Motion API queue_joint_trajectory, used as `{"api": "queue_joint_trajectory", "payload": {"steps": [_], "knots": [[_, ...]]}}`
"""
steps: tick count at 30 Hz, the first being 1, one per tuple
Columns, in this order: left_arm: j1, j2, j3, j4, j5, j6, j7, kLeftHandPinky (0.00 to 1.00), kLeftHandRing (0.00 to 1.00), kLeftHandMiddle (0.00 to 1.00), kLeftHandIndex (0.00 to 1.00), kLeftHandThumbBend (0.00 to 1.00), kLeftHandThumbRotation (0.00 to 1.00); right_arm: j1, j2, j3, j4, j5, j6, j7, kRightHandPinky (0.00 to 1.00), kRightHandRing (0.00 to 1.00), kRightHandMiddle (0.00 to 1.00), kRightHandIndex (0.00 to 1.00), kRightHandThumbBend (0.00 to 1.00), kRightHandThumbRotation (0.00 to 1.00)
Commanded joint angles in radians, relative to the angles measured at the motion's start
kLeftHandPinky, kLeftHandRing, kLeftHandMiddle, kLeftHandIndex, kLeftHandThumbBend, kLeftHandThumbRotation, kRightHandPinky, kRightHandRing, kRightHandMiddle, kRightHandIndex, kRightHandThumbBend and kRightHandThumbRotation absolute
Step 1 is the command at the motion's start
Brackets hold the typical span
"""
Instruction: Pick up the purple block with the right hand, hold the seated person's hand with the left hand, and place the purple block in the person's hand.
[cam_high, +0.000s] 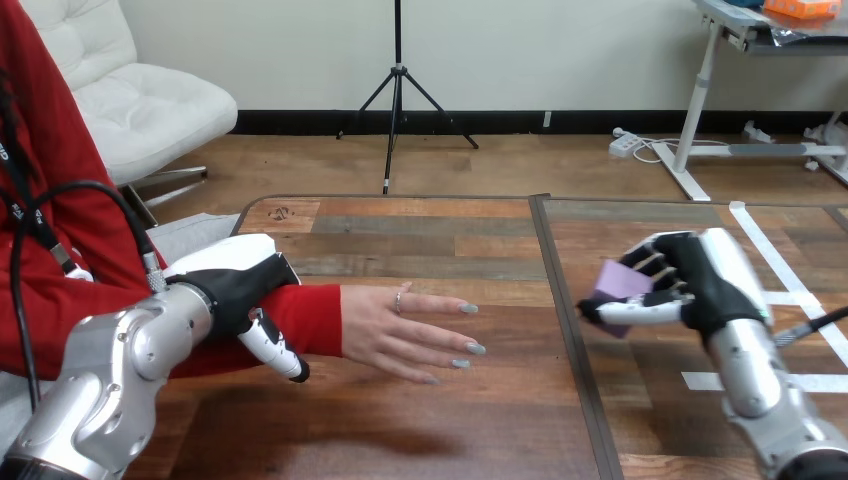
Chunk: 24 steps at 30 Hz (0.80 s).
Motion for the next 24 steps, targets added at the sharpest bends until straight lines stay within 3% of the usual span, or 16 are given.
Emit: {"api": "queue_joint_trajectory", "payload": {"steps": [1,24], "knots": [[-0.217,-0.057,0.101,-0.241,-0.038,-0.006,0.063,0.12,0.18,0.27,0.35,0.71,0.0,-0.202,0.053,0.023,-0.124,-0.008,-0.015,-0.004,0.38,0.4,0.46,0.47,0.8,0.0],[-0.241,-0.095,0.087,-0.226,-0.038,-0.003,0.062,0.11,0.18,0.28,0.36,0.67,0.0,-0.22,0.125,0.048,-0.184,-0.04,-0.012,0.006,0.38,0.4,0.44,0.45,0.8,0.0]]}}
